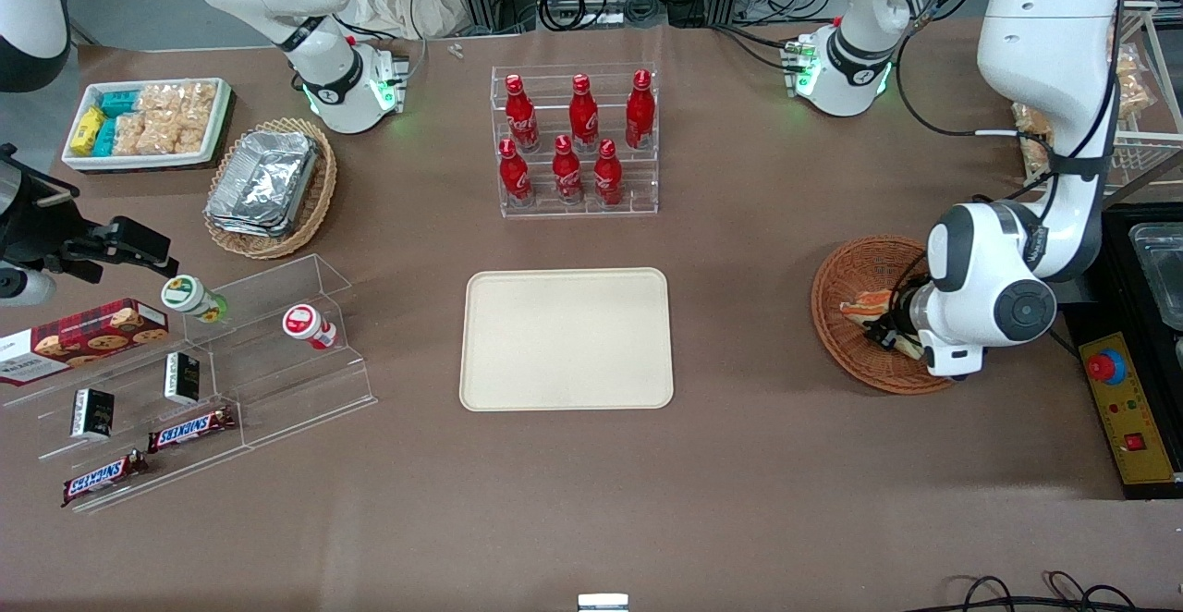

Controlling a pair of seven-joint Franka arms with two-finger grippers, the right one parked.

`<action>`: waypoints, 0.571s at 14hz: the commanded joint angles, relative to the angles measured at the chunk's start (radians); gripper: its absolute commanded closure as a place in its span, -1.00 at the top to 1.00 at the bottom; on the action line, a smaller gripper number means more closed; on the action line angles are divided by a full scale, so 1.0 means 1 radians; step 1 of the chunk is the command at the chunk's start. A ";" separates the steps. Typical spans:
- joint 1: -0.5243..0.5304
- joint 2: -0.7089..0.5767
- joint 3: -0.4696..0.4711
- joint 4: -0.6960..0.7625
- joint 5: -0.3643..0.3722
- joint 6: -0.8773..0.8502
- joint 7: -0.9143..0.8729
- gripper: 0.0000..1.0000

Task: Place sandwich from basket to tray
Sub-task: 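Close the left gripper on the wrapped sandwich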

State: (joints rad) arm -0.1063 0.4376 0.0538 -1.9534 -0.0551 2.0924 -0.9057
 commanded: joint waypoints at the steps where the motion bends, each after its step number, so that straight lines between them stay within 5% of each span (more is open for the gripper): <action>1: -0.001 -0.011 -0.003 0.010 0.006 0.011 -0.004 -1.00; 8: -0.015 -0.236 -0.031 0.146 -0.008 -0.357 0.267 -1.00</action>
State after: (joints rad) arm -0.1102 0.2706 0.0439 -1.8310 -0.0550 1.8050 -0.7254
